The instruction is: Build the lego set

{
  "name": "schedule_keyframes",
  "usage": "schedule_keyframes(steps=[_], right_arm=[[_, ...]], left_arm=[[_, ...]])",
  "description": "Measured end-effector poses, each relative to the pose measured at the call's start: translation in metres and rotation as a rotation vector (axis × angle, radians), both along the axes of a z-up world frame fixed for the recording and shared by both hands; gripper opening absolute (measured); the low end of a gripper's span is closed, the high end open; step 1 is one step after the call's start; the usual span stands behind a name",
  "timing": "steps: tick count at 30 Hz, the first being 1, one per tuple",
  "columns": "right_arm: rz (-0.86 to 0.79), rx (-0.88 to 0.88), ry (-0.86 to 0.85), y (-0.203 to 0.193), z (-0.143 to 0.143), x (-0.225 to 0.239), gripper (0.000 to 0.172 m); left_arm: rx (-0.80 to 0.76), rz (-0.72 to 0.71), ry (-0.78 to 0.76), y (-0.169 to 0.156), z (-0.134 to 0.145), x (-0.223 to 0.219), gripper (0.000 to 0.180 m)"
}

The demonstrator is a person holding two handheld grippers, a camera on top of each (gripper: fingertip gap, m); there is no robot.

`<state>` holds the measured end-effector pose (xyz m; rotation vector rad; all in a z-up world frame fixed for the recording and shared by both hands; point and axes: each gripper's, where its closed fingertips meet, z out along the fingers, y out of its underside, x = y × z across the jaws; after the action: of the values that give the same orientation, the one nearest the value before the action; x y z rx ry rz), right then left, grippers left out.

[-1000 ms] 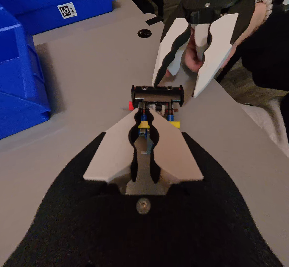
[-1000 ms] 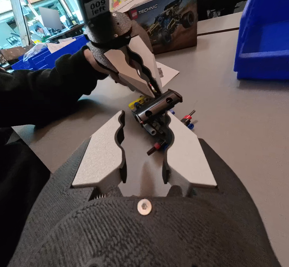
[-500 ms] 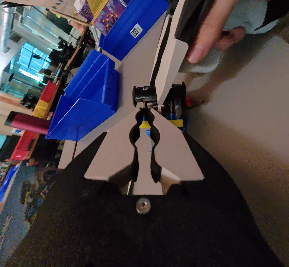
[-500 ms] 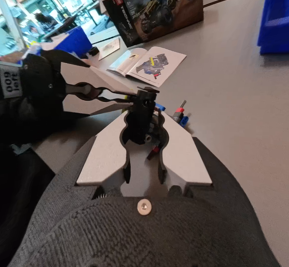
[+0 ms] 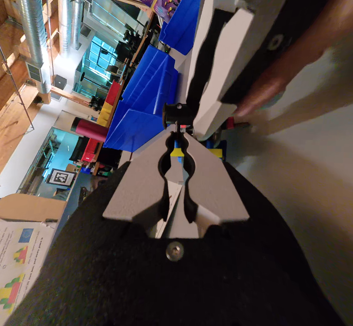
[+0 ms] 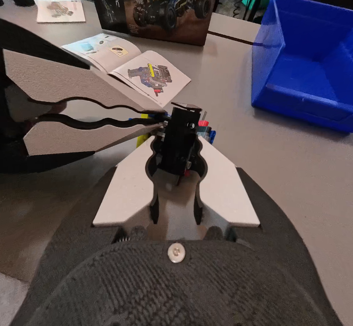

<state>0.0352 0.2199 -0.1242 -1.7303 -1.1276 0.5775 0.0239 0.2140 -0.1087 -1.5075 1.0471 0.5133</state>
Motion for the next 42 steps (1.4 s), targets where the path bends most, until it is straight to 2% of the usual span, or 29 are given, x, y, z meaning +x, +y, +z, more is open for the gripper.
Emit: schedule_keyframes(steps=[2, 4, 9, 11, 14, 18, 25, 29, 42], right_arm=[[0.047, -0.044, 0.043, -0.003, 0.002, 0.003, 0.030], [0.120, -0.078, 0.049, -0.008, 0.002, 0.010, 0.030], [0.251, -0.291, 0.222, -0.022, 0.007, 0.019, 0.024], [0.300, -0.365, 0.293, -0.026, 0.010, 0.020, 0.020], [0.463, -0.511, 0.393, -0.047, 0.017, 0.022, 0.002], [0.462, -0.579, 0.397, -0.047, 0.009, 0.017, 0.002], [0.446, -0.448, 0.280, -0.048, 0.005, 0.013, 0.001], [0.428, -0.440, 0.253, -0.046, 0.002, 0.010, 0.001], [0.373, -0.292, 0.105, -0.042, -0.012, 0.008, 0.000]], left_arm=[[0.024, -0.041, -0.020, -0.002, 0.000, 0.002, 0.003], [0.050, -0.139, -0.030, -0.005, 0.000, 0.011, 0.004], [0.075, -0.319, -0.064, -0.012, -0.001, 0.020, 0.004], [0.087, -0.357, -0.076, -0.013, 0.000, 0.021, 0.004], [0.072, -0.409, -0.082, -0.015, -0.004, 0.021, 0.004], [0.076, -0.398, -0.056, -0.012, -0.008, 0.018, 0.004], [0.097, -0.374, 0.045, -0.009, -0.012, 0.017, 0.003], [0.086, -0.360, 0.062, -0.007, -0.014, 0.016, 0.003], [-0.011, -0.342, 0.029, -0.005, -0.026, 0.013, 0.003]])
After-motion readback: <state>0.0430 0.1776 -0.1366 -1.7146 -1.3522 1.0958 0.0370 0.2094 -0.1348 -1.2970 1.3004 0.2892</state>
